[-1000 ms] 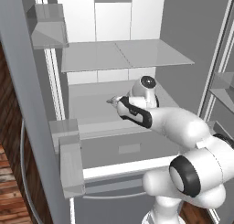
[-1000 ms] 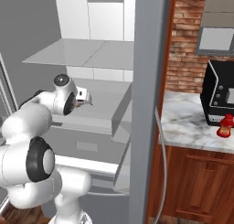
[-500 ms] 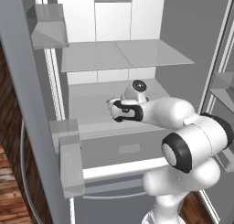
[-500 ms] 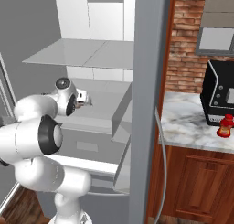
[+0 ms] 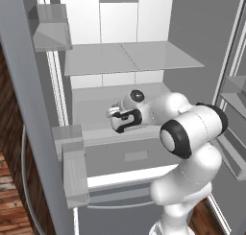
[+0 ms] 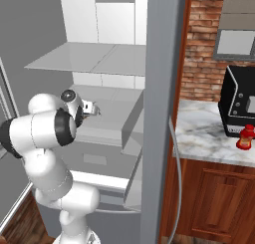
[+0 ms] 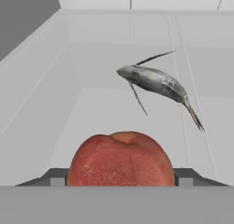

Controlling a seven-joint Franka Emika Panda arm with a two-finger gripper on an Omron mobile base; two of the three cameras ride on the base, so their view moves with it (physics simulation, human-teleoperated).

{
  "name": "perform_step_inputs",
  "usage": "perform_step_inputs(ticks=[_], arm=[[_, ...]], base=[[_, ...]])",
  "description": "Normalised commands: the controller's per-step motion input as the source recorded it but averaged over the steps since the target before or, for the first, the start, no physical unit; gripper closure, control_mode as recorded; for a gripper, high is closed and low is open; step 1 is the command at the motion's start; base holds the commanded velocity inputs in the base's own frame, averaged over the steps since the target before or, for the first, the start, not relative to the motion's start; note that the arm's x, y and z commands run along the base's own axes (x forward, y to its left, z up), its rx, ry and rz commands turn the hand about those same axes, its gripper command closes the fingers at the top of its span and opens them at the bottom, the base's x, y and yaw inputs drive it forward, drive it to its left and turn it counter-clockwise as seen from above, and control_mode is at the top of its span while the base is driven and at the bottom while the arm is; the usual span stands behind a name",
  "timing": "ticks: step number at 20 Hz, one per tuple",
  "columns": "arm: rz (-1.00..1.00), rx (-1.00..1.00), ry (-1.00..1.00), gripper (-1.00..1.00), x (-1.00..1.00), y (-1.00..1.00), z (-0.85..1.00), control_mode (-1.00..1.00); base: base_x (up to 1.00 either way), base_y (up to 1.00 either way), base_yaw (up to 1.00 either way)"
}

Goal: Place the condiment bottle and ketchup from the counter to the top shelf of the fridge. If the existing items in the fridge are on the top shelf, move them to other shelves.

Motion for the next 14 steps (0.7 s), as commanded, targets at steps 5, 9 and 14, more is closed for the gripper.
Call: perform_step_inputs(ticks=[5, 9, 14], arm=[[0.00, 0.00, -0.03, 1.00, 0.53, 0.14, -0.19, -1.00], [0.00, 0.00, -0.04, 1.00, 0.60, 0.16, -0.23, -1.00], [-0.01, 0.00, -0.05, 1.00, 0.65, 0.18, -0.33, -1.00]], base=[[0.00, 0.00, 0.00], [0.00, 0.00, 0.00], [0.00, 0.00, 0.00]])
